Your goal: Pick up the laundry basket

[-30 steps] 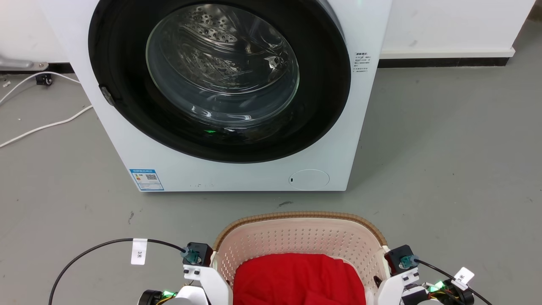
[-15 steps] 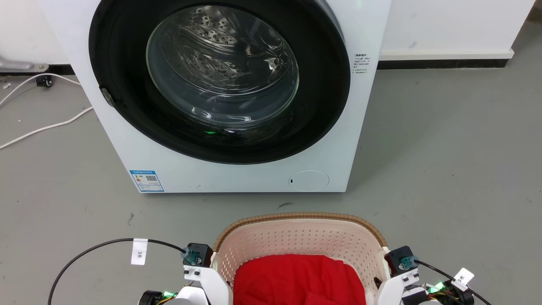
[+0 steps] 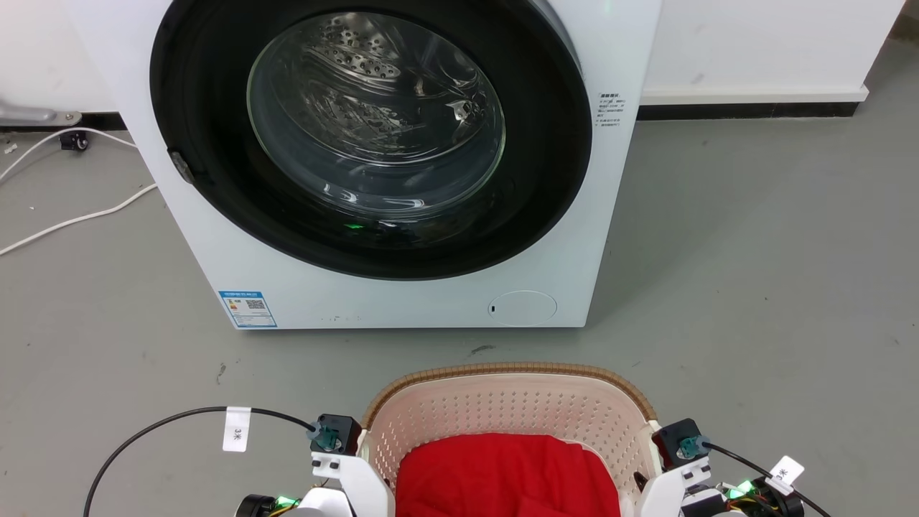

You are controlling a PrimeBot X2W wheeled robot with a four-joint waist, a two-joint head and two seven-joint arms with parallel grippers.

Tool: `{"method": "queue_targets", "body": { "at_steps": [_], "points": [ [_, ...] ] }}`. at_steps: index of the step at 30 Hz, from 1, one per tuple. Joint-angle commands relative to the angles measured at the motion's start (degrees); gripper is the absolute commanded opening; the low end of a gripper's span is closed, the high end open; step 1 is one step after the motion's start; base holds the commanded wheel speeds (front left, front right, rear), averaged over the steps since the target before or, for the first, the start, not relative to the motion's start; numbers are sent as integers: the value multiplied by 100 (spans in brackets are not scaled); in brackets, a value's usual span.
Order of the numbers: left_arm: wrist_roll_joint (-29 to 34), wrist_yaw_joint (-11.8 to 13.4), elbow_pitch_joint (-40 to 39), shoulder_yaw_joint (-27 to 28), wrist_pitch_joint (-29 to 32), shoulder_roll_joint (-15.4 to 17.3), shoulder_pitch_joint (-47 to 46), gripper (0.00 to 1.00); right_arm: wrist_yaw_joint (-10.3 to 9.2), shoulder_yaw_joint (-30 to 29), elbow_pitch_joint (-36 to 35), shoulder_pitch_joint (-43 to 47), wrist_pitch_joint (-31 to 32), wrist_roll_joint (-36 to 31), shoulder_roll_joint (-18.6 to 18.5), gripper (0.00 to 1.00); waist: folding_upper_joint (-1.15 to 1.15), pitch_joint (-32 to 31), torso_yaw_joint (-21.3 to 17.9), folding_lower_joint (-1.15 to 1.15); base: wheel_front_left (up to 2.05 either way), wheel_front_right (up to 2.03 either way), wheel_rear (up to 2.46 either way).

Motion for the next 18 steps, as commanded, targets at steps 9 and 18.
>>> {"method": "queue_targets", "body": {
  "at_steps": [9,18],
  "points": [
    [-73,-74,-43,-113,-111,10,-188,0,80,91,17,91,37,-64,-7,0,0,14,-8,0,0,0,0],
    [-164,-74,-35,-205,-118,21,-207,0,79,99,17,82,39,-51,-1,0,0,22,-23,0,0,0,0]
  ]
}}
